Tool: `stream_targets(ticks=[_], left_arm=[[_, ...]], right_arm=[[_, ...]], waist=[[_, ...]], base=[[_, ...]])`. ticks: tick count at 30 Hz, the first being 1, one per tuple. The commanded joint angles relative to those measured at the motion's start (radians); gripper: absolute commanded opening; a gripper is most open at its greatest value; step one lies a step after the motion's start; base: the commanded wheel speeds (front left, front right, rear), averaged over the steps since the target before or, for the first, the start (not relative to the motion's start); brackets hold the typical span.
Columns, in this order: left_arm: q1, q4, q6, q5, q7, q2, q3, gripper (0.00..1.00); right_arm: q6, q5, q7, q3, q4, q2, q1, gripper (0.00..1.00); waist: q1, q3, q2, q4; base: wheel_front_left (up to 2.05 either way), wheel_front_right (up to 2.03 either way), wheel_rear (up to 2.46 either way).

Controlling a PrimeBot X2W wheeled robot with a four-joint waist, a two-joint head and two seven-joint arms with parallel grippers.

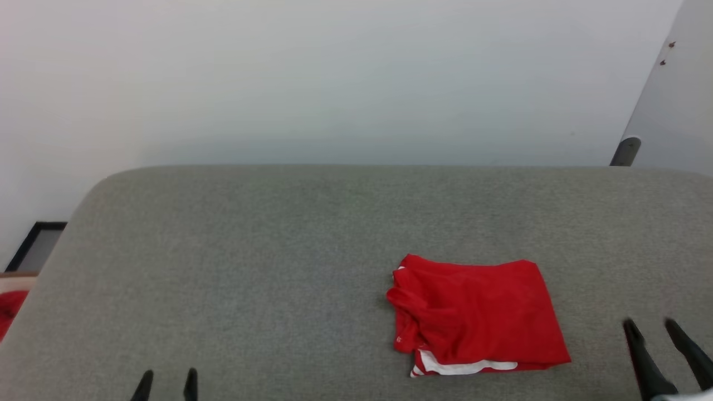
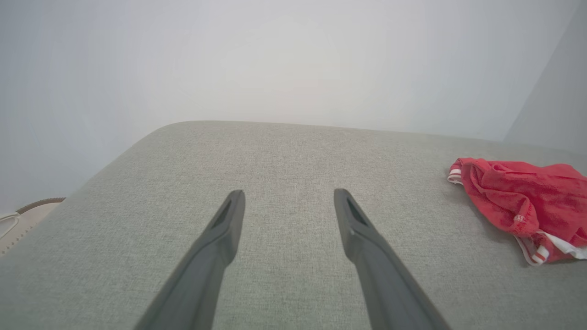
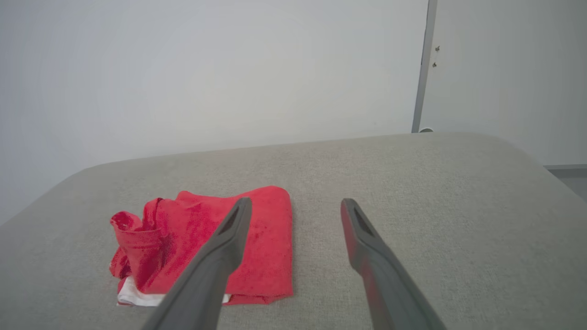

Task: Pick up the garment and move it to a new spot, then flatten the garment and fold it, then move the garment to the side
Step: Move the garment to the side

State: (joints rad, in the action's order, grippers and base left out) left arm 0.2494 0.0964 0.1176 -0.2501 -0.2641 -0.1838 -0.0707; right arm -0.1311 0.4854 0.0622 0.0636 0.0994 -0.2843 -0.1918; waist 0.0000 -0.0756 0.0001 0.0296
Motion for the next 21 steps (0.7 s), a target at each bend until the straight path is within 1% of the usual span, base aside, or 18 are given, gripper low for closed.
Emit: stream_targets(ticks=[1,4,7,10,12,14,16,19,21], left_arm=[[-0.011,0.000,0.002,-0.003,0.000,0.003,0.002,1.00],[-0.039,0.010,0.002,0.004,0.001,0.007,0.023,1.00],[-0.076,0.023,0.003,0.013,0.001,0.012,0.046,1.00],[-0.109,0.038,0.004,0.015,0.001,0.021,0.064,1.00],[-0.137,0.044,0.004,0.014,0.001,0.028,0.076,1.00],[-0.161,0.052,0.005,0.010,0.001,0.034,0.080,1.00],[-0.179,0.057,0.006,0.006,0.001,0.041,0.081,1.00],[-0.207,0.062,0.007,0.006,0.001,0.051,0.082,1.00],[-0.228,0.062,0.009,0.005,0.001,0.057,0.085,1.00]], right_arm=[[0.001,0.009,0.004,-0.007,0.000,-0.005,0.026,1.00],[0.001,0.023,0.069,-0.057,-0.025,-0.044,0.084,1.00],[0.001,0.042,0.166,-0.117,-0.070,-0.090,0.169,1.00],[0.001,0.101,0.324,-0.184,-0.153,-0.140,0.249,1.00],[0.001,0.124,0.431,-0.219,-0.193,-0.185,0.319,1.00],[0.001,0.152,0.532,-0.252,-0.232,-0.213,0.372,1.00],[0.001,0.170,0.604,-0.259,-0.264,-0.227,0.422,1.00],[0.001,0.177,0.681,-0.264,-0.310,-0.240,0.488,1.00],[0.001,0.171,0.718,-0.274,-0.347,-0.232,0.515,1.00]], waist=[[0.0000,0.006,-0.0001,0.006],[0.0000,0.023,-0.0001,0.024],[0.0000,0.046,-0.0001,0.046],[0.0000,0.072,-0.0001,0.067],[0.0000,0.107,-0.0001,0.081],[0.0000,0.138,-0.0001,0.092],[0.0000,0.165,-0.0001,0.102],[0.0000,0.205,-0.0001,0.115],[0.0000,0.233,-0.0001,0.122]], base=[[0.00,0.00,0.00],[0.00,0.00,0.00],[0.00,0.00,0.00],[0.00,0.00,0.00],[0.00,0.00,0.00],[0.00,0.00,0.00],[0.00,0.00,0.00],[0.00,0.00,0.00],[0.00,0.00,0.00]])
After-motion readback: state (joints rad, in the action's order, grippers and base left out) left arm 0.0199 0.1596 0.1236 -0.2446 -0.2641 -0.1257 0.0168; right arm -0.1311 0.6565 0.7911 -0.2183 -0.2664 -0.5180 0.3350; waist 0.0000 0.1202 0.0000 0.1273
